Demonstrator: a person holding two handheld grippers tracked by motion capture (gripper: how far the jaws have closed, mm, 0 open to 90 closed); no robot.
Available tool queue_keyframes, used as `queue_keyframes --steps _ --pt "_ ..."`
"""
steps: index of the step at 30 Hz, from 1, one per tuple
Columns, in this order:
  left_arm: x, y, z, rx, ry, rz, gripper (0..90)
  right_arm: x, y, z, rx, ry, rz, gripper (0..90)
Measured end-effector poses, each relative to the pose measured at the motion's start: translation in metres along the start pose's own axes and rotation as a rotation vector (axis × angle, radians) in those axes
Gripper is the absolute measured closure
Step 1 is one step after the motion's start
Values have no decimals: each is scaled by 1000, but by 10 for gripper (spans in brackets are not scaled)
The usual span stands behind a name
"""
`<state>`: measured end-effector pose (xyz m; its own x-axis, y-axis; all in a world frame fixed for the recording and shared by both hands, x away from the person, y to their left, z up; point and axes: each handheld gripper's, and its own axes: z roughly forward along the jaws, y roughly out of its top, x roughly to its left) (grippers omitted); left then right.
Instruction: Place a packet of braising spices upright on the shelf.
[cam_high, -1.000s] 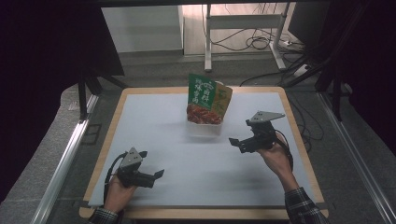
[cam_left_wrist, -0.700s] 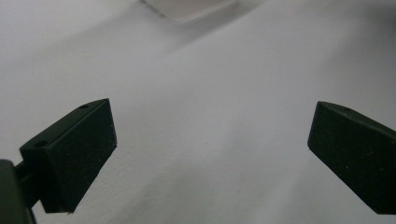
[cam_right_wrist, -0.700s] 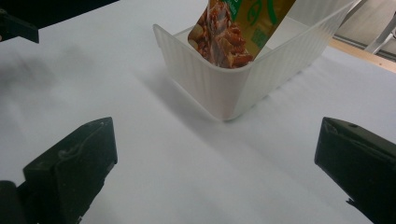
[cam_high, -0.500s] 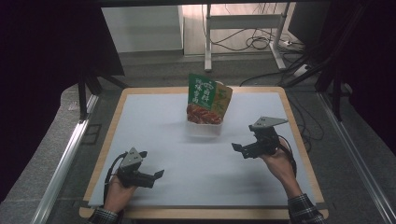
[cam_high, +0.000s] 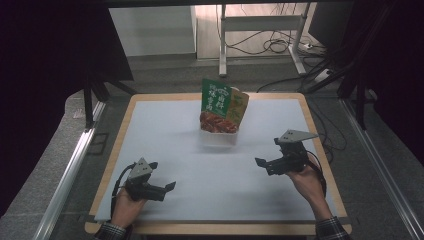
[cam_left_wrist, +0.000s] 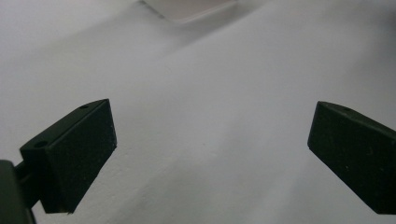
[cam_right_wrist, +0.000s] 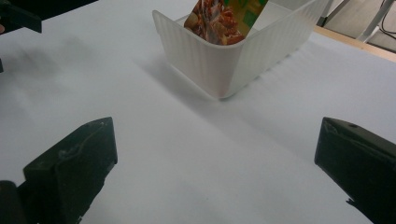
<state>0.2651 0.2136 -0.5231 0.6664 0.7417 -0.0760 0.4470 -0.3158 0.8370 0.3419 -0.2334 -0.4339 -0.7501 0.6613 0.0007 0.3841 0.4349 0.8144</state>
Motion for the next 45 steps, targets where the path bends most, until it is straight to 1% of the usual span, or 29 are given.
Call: queue_keyframes --steps 6,10,18,22,28,31,41,45 --pt "0 0 0 4 3 5 12 1 -7 -8 -9 -7 6 0" --pt "0 0 0 6 5 7 12 2 -13 -13 -19 -20 3 0" --pt "-1 0 1 9 8 12 13 3 -29 -23 -29 -21 22 0" --pt "-1 0 1 12 8 14 13 3 -37 -27 -26 -29 27 0" --pt "-1 0 1 14 8 16 13 1 -48 -32 -29 -39 48 0" --pt "-1 0 1 16 9 18 13 0 -55 -34 -25 -46 59 0" --pt "-2 0 2 21 9 20 13 -3 -72 -37 4 -69 76 0" --pt "-2 0 2 25 8 22 13 -5 -80 -37 28 -78 79 0"
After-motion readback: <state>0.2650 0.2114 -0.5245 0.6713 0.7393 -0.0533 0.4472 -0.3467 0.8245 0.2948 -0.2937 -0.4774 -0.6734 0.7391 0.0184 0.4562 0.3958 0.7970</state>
